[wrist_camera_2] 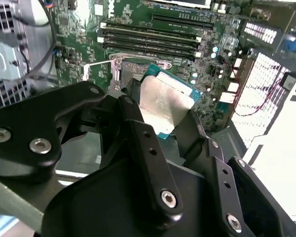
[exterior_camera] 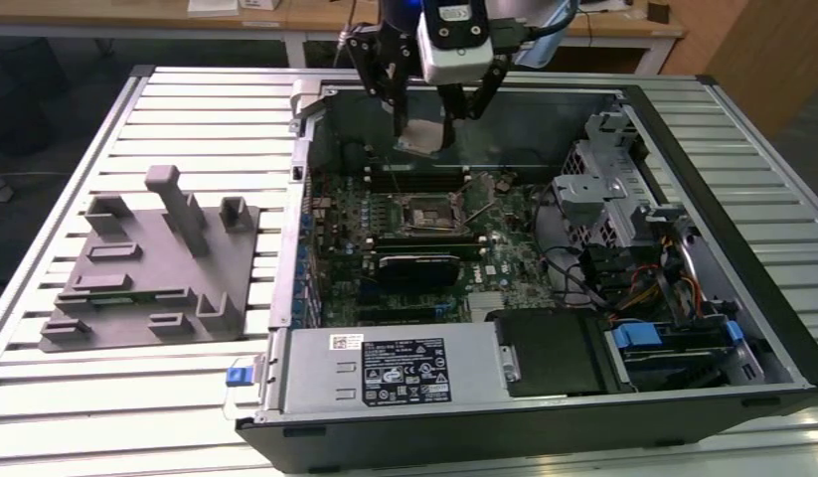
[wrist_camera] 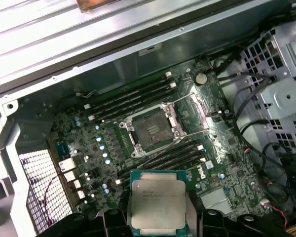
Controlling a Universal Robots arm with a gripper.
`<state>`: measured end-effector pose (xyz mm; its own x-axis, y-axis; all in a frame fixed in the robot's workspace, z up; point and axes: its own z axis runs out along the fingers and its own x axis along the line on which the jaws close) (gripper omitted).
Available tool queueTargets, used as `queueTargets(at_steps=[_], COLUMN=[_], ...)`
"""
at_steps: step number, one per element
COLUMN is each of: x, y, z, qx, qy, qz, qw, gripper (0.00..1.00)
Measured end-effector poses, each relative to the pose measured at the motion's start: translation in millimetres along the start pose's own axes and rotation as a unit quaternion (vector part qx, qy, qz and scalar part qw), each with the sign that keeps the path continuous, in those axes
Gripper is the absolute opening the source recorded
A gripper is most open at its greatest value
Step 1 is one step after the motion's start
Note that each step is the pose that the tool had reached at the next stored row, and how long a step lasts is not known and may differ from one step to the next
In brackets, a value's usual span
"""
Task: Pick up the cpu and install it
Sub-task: 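Place the cpu into insertion slot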
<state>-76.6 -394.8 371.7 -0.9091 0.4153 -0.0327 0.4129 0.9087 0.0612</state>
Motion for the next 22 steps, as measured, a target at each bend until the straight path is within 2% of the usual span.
queueTargets(at_steps=[5, 11, 17, 22], x=[0.1, 0.6, 0.7, 0.7], y=[0.3, 1.1, 1.3, 1.2], z=[0.7, 1.5, 2.4, 3.3], qx=[0.0013, 0.0024, 0.0038, 0.0052], qy=[-0.0024, -0.0049, -0.0079, -0.0108], qz=[0.038, 0.077, 0.123, 0.168], qw=[0.9993, 0.997, 0.9924, 0.9857], gripper=[0.53, 0.53, 0.53, 0.53])
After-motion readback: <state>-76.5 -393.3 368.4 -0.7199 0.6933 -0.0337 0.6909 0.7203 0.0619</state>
